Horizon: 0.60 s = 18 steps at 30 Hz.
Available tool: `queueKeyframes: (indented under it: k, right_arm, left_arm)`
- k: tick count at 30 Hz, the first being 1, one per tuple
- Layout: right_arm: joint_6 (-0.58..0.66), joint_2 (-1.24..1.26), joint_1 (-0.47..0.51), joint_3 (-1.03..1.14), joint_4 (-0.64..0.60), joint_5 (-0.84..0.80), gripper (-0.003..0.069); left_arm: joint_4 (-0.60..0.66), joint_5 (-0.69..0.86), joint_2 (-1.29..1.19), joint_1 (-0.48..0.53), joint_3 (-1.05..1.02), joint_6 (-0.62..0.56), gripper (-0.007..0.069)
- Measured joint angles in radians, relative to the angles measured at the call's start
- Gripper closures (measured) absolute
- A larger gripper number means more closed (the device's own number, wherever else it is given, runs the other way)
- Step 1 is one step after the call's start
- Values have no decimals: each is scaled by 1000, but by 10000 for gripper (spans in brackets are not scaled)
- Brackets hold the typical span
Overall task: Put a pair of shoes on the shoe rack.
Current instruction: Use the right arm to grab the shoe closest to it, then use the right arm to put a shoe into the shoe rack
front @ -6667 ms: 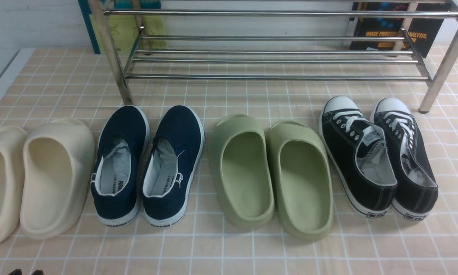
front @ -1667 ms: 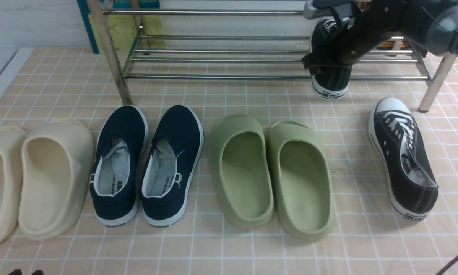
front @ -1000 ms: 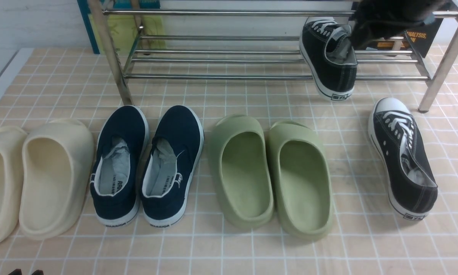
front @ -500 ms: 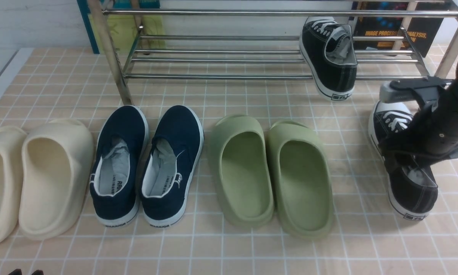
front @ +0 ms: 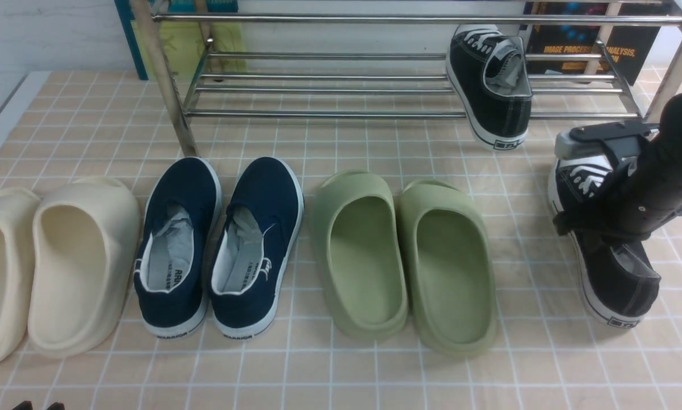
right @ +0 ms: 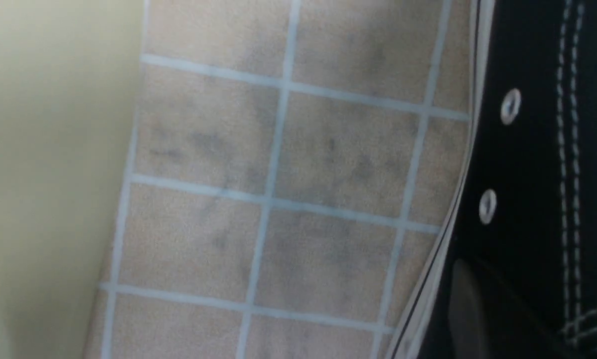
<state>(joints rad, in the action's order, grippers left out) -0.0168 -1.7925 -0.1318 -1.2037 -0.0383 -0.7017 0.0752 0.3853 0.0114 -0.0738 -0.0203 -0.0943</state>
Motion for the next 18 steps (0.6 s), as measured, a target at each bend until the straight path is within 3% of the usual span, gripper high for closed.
queueKeyframes:
  k: [10, 18]
  right_arm:
    - [17, 80, 1, -219, 8, -141, 664]
    - [35, -110, 1, -492, 75, -127, 664]
  left_arm:
    - [0, 0, 0, 0, 0, 0, 384]
    - [0, 0, 0, 0, 0, 0, 384]
